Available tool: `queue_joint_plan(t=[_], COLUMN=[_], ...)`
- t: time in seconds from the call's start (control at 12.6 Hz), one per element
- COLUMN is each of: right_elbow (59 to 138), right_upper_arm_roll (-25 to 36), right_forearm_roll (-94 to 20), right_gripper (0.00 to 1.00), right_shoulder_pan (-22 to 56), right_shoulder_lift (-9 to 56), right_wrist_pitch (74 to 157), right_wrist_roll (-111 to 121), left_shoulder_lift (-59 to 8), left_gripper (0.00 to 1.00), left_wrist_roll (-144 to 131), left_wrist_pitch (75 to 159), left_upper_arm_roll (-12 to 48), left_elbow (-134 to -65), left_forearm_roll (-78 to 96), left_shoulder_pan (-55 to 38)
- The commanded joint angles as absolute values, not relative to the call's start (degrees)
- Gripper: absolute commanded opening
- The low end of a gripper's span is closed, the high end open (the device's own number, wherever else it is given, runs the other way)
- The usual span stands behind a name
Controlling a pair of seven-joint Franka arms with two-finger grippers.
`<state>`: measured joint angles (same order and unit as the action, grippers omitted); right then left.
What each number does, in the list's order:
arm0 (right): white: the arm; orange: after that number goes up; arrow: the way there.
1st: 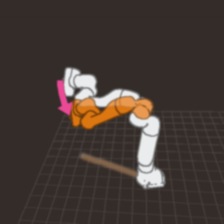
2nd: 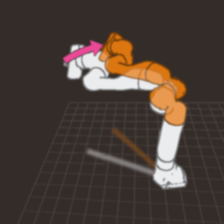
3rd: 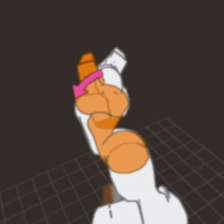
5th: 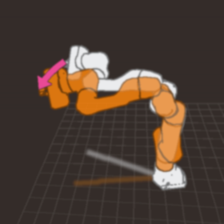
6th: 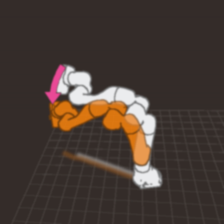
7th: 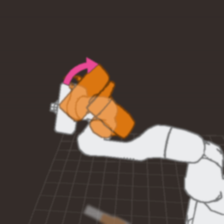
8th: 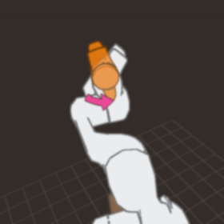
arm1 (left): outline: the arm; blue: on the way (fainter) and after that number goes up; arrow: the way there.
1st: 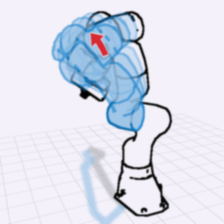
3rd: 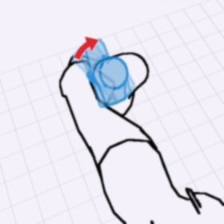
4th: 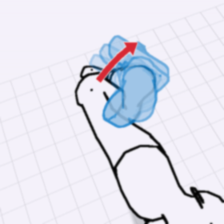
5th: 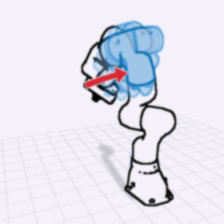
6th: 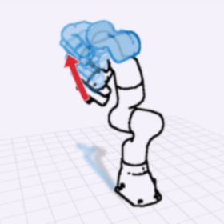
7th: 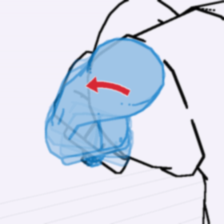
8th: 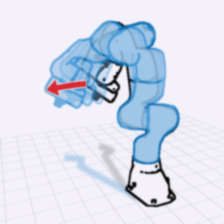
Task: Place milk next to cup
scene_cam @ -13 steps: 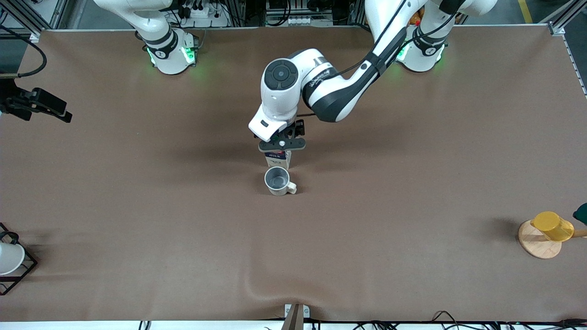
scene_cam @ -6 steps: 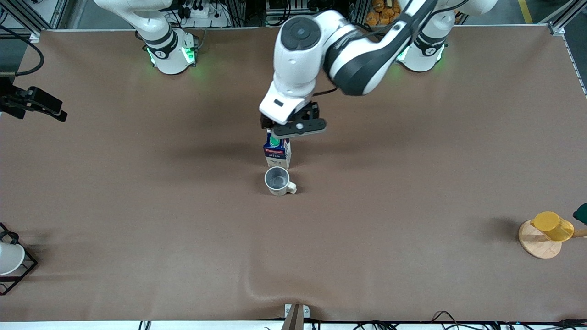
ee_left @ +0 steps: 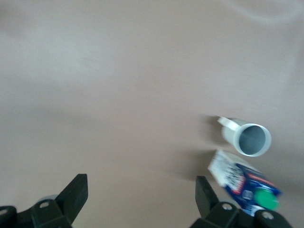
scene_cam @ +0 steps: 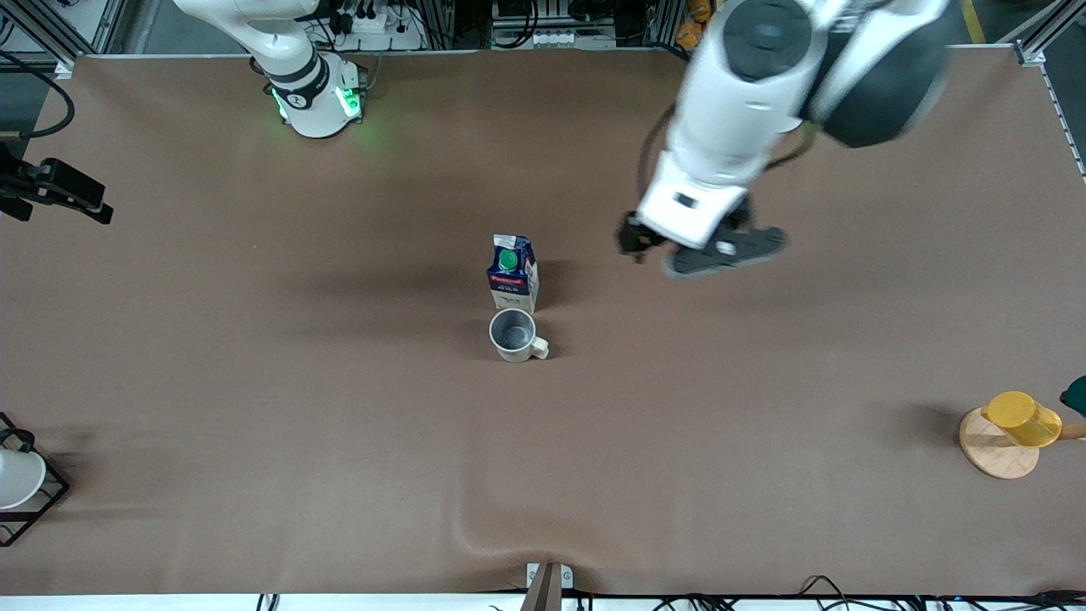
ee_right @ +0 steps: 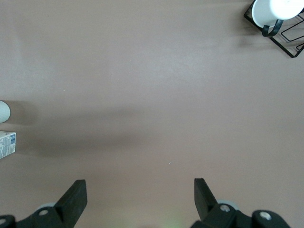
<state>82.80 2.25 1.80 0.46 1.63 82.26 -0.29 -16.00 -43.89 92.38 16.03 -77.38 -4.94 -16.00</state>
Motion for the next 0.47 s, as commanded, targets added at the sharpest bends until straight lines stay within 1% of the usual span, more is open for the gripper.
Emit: queue_joint_plan(t=[0.0,0.16,0.4], right_elbow=[83.1,83.1,83.1], right_upper_arm_roll=[1.6,1.6,1.6], right_forearm_roll=[2.8,2.5,2.1], right_gripper=[1.0,1.0,1.0], right_shoulder_pan=[-0.5,-0.5,-0.6], right_shoulder_lift=[0.9,0.9,1.0], right_wrist_pitch=[82.1,82.2,82.4], right_wrist_roll=[0.4,0.4,0.4], left_shoulder_lift=[-6.7,-4.3,-3.9], left_gripper=[1.0,1.0,1.0], left_wrist_roll=[-37.2,-35.7,-26.9], left_wrist_pitch=[91.5,91.4,90.7], left_upper_arm_roll=[16.6,16.6,16.7], left_elbow=[-87.0,-88.2,-87.9], left_forearm_roll=[-7.3,-7.6,-7.6], left_shoulder_pan=[-10.3,-7.6,-3.8])
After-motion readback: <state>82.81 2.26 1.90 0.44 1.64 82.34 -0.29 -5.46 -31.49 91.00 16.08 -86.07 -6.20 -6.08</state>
